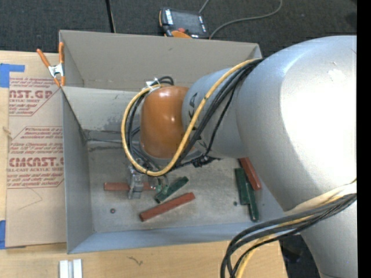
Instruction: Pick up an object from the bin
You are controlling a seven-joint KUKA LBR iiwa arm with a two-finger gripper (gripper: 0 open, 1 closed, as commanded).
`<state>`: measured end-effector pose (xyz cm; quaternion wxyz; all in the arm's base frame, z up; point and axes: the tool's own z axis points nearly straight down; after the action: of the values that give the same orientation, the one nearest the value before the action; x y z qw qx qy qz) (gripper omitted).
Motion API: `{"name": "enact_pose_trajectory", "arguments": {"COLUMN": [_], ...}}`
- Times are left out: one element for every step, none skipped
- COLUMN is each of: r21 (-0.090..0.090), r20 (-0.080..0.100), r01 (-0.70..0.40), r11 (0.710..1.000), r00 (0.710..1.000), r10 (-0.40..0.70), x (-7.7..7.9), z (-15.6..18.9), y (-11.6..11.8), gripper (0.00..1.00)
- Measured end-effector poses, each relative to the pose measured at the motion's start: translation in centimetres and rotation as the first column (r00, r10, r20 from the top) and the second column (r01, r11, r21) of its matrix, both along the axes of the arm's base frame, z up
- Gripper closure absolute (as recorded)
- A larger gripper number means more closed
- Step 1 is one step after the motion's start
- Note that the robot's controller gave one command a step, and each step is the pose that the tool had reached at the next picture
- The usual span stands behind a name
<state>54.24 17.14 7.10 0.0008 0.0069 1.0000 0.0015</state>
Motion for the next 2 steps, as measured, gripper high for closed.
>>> {"name": "enact_pose_trajectory", "arguments": {"r21": [0.002,-0.001], "r20": [0.008,0.0], "r01": [-0.029,-0.027], "r11": [1.0,1.0], "r00": [1.0,1.0], "r10": [0.029,0.027], "x": [-0.38,-0.52], "z": [13.92,13.42], "y": [3.3,3.14], "gripper": [1.0,0.0]}}
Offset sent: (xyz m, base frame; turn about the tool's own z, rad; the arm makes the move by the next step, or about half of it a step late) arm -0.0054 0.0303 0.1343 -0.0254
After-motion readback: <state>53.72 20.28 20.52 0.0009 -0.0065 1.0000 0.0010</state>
